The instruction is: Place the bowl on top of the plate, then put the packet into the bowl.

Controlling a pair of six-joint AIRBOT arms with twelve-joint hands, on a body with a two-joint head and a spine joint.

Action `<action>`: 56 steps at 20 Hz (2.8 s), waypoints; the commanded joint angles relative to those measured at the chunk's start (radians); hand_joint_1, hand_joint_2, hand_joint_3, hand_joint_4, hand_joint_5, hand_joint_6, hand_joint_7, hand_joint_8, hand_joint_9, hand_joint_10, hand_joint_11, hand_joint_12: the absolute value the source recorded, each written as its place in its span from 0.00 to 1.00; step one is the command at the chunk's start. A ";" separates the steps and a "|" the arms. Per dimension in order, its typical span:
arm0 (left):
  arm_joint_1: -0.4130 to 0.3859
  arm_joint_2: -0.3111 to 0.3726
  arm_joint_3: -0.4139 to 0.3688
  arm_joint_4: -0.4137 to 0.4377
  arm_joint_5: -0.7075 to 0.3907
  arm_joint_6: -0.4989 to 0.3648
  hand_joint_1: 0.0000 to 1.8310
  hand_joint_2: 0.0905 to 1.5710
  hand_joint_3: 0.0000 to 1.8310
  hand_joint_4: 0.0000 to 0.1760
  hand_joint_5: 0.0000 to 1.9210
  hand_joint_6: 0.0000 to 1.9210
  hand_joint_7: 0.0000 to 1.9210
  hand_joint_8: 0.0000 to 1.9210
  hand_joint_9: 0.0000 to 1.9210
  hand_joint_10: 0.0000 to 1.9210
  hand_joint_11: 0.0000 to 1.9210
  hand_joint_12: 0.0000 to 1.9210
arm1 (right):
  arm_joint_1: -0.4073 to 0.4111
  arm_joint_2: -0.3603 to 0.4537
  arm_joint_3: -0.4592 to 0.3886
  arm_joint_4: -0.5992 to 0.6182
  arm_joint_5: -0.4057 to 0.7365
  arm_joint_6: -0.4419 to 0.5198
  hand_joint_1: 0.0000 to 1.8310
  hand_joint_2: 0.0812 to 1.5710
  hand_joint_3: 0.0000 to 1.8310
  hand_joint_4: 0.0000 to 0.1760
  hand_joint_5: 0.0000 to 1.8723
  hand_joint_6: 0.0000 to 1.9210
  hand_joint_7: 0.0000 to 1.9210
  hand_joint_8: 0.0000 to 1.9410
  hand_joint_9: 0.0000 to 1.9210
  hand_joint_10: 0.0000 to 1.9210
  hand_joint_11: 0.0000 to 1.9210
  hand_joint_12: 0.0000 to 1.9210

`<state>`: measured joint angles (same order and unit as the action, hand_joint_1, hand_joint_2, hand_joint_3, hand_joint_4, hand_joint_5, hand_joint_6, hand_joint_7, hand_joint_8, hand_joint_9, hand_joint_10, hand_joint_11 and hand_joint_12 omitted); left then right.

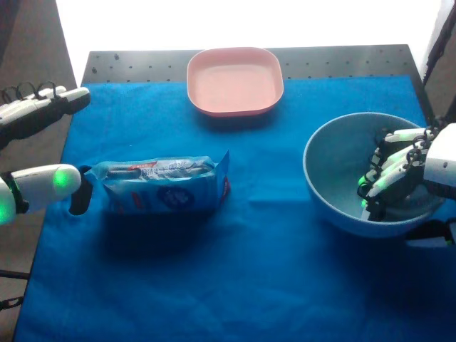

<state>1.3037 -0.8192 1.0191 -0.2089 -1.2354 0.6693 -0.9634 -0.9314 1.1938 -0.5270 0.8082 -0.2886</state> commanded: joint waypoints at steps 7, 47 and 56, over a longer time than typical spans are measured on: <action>-0.009 -0.005 0.003 -0.014 -0.129 -0.007 0.08 0.74 0.00 0.81 0.09 0.00 0.05 0.00 0.04 0.00 0.02 0.01 | 0.058 -0.017 0.010 0.016 0.062 0.000 0.71 0.57 0.51 0.00 0.30 0.95 0.34 1.00 0.36 1.00 0.49 1.00; -0.066 -0.044 0.048 0.031 -0.076 -0.031 0.09 0.73 0.00 0.73 0.13 0.00 0.13 0.00 0.10 0.00 0.00 0.21 | 0.506 -0.541 0.488 0.145 -0.145 -0.162 0.66 0.67 0.41 0.16 0.60 1.00 0.40 1.00 0.73 1.00 0.78 1.00; -0.072 -0.044 0.054 0.034 -0.081 -0.041 0.09 0.78 0.00 0.22 0.22 0.00 0.26 0.01 0.26 0.01 0.08 0.46 | 0.507 -0.621 0.536 0.145 -0.191 -0.162 0.75 0.39 0.75 0.27 0.60 1.00 0.46 1.00 0.72 1.00 0.75 1.00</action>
<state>1.2411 -0.8585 1.0698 -0.1593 -1.1927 0.6353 -0.4759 -1.5509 1.7302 -0.4114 0.5133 -0.4480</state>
